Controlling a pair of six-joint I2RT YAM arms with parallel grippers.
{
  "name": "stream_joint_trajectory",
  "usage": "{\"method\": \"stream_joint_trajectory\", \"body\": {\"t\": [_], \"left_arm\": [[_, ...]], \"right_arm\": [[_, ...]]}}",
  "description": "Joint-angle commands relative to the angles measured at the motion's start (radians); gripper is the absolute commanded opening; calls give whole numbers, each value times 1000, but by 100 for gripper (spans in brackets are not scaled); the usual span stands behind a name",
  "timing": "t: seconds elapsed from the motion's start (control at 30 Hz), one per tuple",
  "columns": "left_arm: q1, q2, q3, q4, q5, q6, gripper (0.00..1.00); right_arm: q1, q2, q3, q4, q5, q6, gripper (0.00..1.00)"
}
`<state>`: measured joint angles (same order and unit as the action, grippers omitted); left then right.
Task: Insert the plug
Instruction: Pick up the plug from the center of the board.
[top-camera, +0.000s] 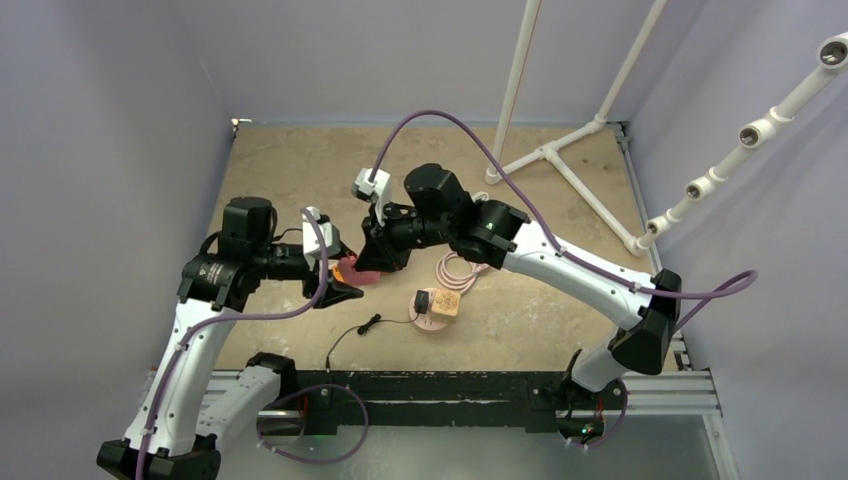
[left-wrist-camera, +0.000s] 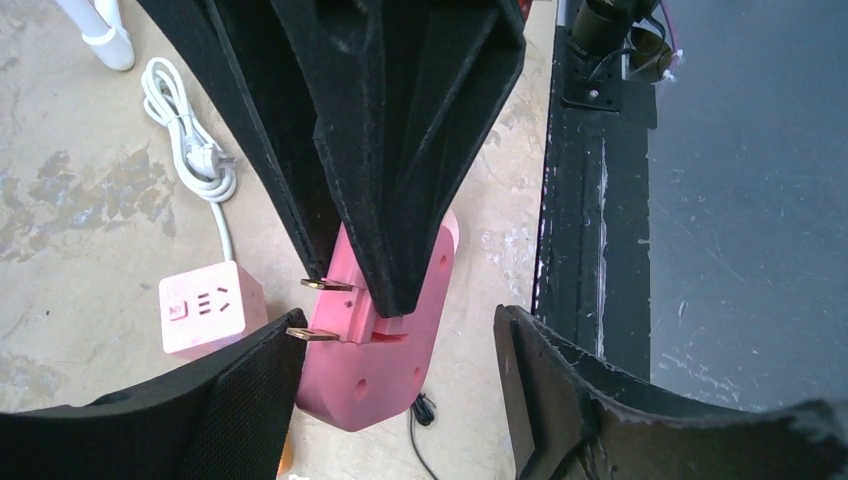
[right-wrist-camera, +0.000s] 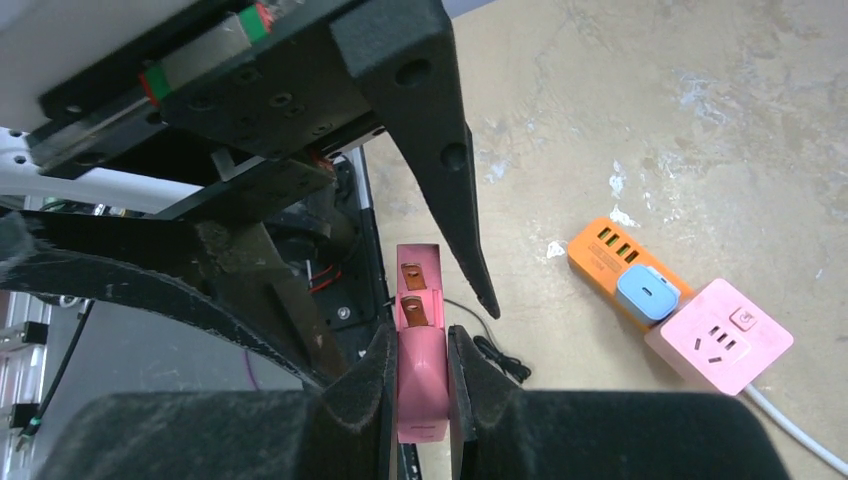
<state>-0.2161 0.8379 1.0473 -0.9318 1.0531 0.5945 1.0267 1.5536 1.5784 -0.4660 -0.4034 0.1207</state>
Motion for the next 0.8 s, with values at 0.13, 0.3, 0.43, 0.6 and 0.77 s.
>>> {"method": "stream_joint_trajectory", "body": {"t": [0.13,0.3,0.43,0.6,0.77], "left_arm": [[2,44,53,-86,33,136,41],[2,90,115,-189,28,239,22],[2,126,149,-240,50,291,2],[2,148,162,-270,77,313,0],[3,135,149,-83,147,91,0]], "right_arm": [[9,-25,38,-31,28,-49,0],[10,-54,13,-33,38,-53,0],[12,-56,16,-35,37,-53,0],[12,-68,30,-33,53,-52,1],[9,-159,-25,90,68,42,51]]}}
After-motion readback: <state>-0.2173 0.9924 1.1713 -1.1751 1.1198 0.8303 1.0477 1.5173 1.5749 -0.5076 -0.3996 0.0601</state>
